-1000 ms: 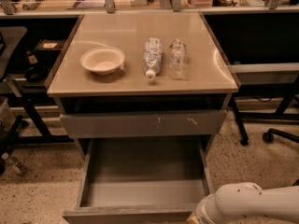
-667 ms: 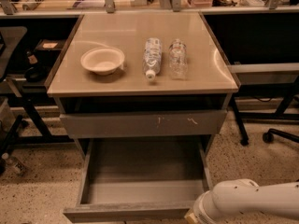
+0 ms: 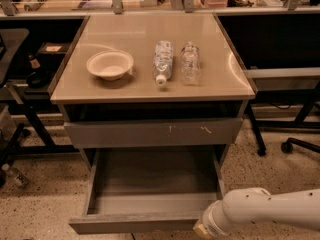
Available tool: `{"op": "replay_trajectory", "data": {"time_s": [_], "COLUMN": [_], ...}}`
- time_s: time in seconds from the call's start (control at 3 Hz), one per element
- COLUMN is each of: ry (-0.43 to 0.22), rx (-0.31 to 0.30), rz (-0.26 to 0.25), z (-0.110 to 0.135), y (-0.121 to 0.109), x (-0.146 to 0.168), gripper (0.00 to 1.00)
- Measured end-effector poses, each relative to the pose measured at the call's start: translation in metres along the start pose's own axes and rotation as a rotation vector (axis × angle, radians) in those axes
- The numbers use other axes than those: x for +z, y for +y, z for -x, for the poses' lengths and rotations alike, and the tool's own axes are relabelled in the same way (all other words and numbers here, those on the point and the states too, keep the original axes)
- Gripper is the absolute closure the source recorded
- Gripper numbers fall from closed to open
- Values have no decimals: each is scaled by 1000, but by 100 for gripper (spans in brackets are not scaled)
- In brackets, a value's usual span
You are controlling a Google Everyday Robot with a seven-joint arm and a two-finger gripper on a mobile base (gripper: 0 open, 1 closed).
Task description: Close middle drawer
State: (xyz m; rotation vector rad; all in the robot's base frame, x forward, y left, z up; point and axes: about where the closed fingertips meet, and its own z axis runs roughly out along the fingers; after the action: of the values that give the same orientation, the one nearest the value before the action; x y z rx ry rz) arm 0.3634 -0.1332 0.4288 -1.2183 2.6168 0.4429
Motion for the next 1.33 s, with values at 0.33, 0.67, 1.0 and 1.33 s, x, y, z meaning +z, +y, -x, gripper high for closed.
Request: {"op": "replay_trajectory", "data": {"time_s": [0.33,0.67,1.0,1.33], "ry": [0,0,0,0], "rx": [0,0,0,0], "rz": [0,0,0,0], "z": [0,0,0,0], "y": [0,0,0,0], "x": [0,0,0,0], "gripper": [82,58,35,12]}}
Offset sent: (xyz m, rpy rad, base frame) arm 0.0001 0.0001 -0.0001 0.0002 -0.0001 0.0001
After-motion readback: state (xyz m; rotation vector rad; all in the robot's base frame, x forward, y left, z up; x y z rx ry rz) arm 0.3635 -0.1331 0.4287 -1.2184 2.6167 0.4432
